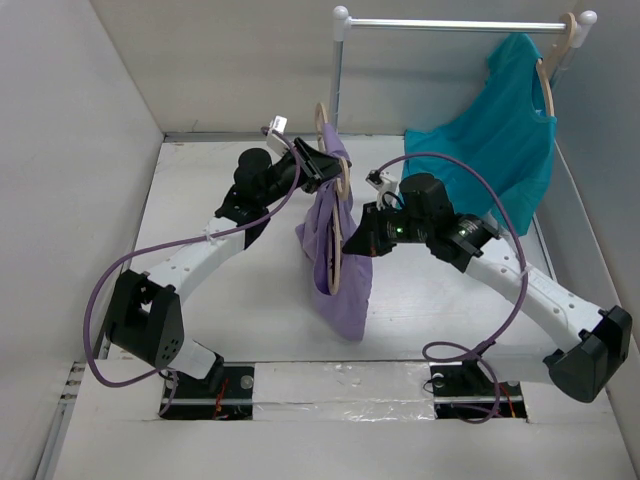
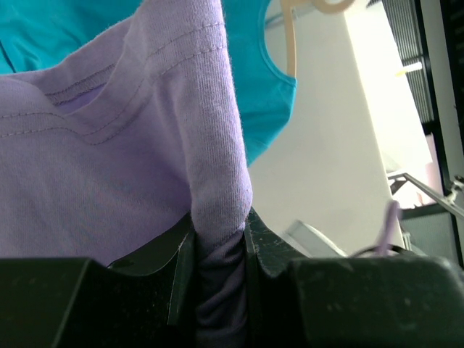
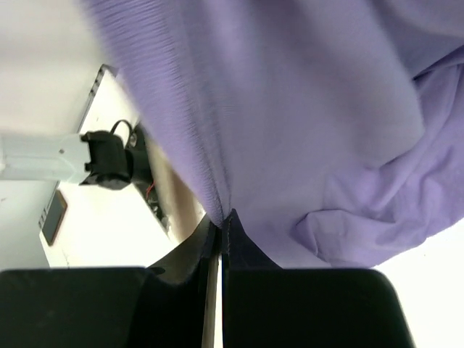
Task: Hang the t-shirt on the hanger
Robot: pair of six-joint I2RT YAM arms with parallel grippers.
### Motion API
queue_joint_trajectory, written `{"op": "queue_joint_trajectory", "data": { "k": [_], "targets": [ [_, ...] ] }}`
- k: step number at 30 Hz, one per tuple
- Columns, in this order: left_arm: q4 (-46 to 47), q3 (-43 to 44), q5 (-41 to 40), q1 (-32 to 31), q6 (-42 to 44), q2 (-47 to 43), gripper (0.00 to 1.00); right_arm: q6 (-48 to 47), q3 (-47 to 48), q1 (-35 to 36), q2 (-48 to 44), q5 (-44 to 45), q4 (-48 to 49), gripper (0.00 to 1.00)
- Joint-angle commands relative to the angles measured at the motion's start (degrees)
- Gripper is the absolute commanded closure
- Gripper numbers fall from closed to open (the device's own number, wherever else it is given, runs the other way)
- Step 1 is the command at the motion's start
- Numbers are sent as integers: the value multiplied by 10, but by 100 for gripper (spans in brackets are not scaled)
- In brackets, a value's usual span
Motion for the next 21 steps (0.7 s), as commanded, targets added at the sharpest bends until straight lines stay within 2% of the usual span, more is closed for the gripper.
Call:
{"op": "queue_joint_trajectory", "data": {
  "k": [1,6,13,15,17,19,21],
  "targets": [
    [54,25,-55,0,15,-13,100,-37,60,10,-36,-40,-88,100],
    [78,31,-87,-11,31,20,100,-49,141,10,-25,-64,-133,100],
    [131,11,-65,-16,15,39,100,1,152,-47,-5,-94,-58,100],
    [146,-2,-77,-16,10,35,100,9,155,-53,9,-143,-56,100],
    [146,-5,-86,2,9,27,100,-16,178,-60,23,-164,-96,100],
    [161,10,-68,21,-6,28,100,-30,181,-52,17,-130,-135,100],
    [137,43,-67,26,6,30,100,-42,152,-52,-4,-106,-145,100]
  ]
}}
